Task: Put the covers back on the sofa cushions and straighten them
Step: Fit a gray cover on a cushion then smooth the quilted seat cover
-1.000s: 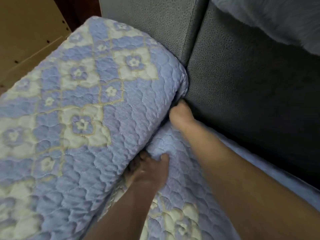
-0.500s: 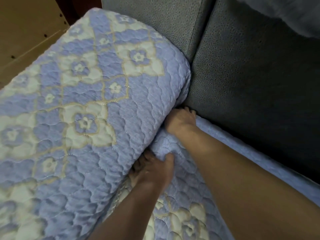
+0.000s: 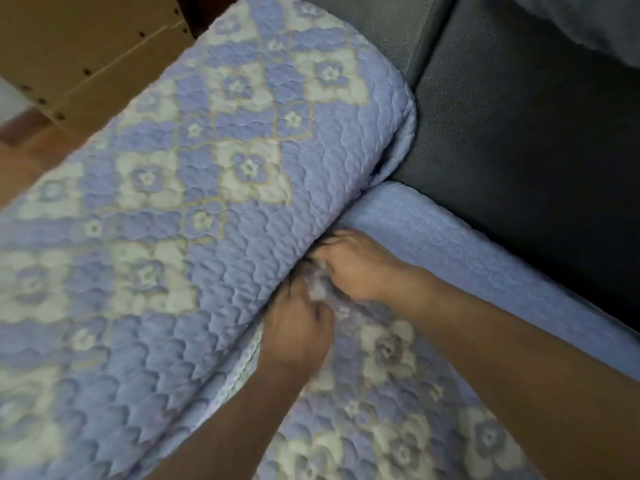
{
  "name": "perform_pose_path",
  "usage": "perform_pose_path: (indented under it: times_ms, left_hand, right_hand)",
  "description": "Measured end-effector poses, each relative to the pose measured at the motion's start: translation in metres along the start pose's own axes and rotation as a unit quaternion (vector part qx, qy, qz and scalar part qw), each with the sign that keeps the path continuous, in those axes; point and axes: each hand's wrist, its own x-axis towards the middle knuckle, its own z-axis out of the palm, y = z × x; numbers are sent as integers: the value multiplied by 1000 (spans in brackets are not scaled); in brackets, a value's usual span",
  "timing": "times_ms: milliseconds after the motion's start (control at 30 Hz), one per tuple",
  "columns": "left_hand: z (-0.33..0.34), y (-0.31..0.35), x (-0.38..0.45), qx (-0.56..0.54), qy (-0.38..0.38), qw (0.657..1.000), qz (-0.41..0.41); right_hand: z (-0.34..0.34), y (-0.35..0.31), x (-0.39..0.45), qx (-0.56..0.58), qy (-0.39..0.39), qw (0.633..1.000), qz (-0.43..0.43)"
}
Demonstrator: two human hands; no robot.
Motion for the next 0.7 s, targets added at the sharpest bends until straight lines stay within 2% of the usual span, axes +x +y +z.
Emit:
perform_pose_path:
  times_ms: [67, 133, 200, 367, 500, 633, 700]
  left_hand:
    - [-6, -33, -63, 72, 36, 994, -79]
    - [-13, -60, -112, 99, 57, 977, -179]
    - [-15, -80, -140, 116, 71, 965, -223]
    - [-20, -91, -178, 132, 69, 960, -236]
    - [-46, -123, -206, 156, 65, 946, -276]
    - [-68, -173, -238, 264, -18, 947, -183]
    - [-74, -187, -244, 285, -28, 943, -169]
  right_hand:
    - [12, -33, 4, -28, -49, 998, -24]
    - [30, -57, 11, -62, -63, 996, -5]
    - [45, -67, 20, -91, -67, 993, 21]
    - [60, -80, 52, -70, -101, 984, 132]
    - [74, -77, 52, -83, -74, 982, 152]
    - [77, -77, 50, -98, -57, 981, 161]
    - [73, -86, 47, -103, -55, 978, 171]
